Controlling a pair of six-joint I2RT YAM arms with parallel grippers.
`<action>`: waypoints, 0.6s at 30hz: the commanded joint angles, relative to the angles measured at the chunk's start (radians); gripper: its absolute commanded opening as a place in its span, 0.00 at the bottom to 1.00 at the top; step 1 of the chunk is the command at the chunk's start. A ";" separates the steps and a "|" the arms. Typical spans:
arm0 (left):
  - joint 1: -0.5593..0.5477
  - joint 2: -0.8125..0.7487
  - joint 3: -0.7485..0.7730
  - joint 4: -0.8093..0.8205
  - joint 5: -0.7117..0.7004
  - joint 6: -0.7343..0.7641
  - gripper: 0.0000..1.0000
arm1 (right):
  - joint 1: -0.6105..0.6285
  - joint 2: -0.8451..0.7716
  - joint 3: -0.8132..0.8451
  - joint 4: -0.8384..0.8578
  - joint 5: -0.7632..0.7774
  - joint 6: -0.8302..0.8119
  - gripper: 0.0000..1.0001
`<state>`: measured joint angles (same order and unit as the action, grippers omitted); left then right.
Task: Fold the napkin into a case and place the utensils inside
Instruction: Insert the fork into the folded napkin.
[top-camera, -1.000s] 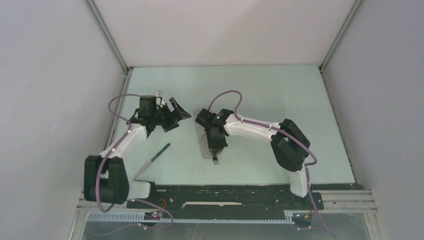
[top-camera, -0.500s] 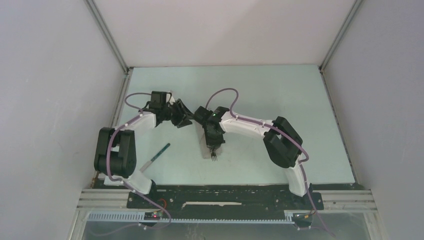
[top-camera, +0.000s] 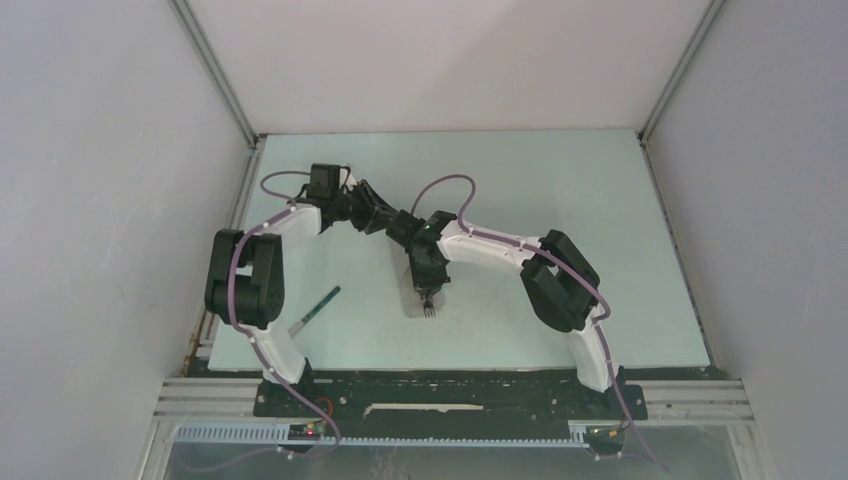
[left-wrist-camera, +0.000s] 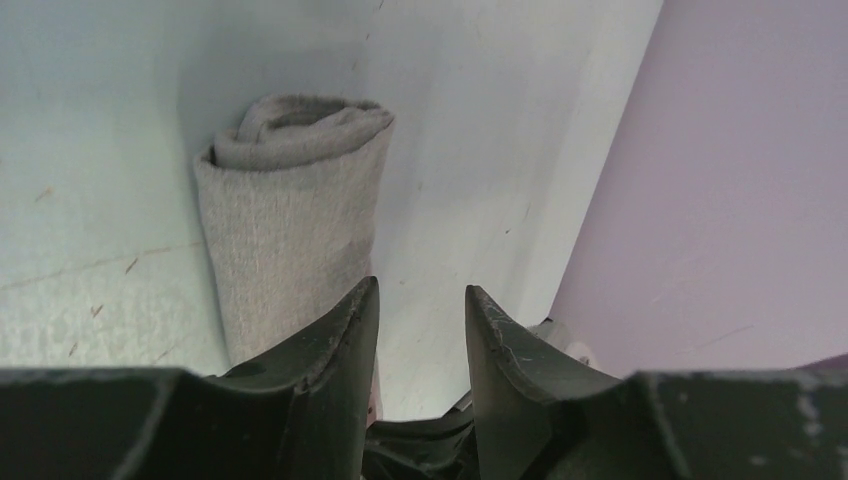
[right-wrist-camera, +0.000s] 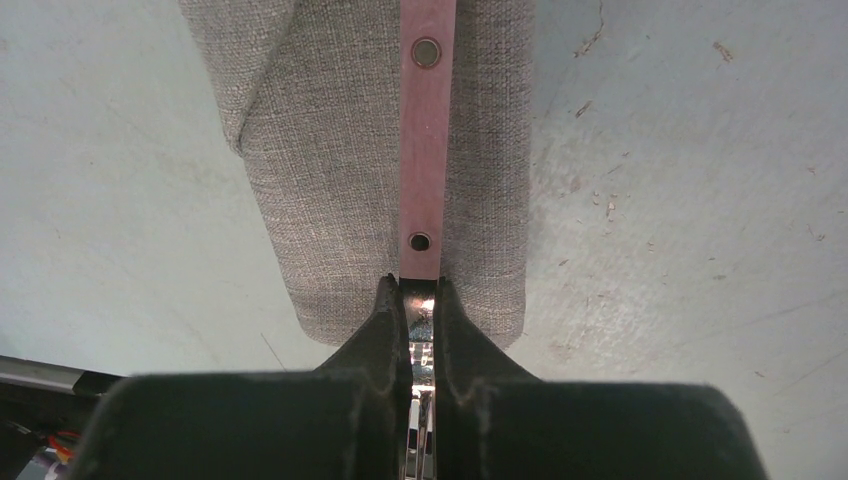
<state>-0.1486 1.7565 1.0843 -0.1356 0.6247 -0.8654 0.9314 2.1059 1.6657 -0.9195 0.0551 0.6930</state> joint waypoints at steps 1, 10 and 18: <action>-0.016 0.071 0.079 0.021 0.019 -0.022 0.40 | 0.022 -0.005 0.021 -0.001 0.005 -0.003 0.00; -0.034 0.177 0.135 0.003 0.006 0.004 0.33 | 0.041 0.004 0.038 0.007 0.061 -0.009 0.00; -0.034 0.207 0.155 -0.052 -0.045 0.055 0.32 | 0.018 0.004 0.009 0.111 0.100 -0.016 0.00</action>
<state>-0.1802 1.9499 1.2011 -0.1658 0.6041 -0.8536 0.9604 2.1063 1.6653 -0.8879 0.1062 0.6914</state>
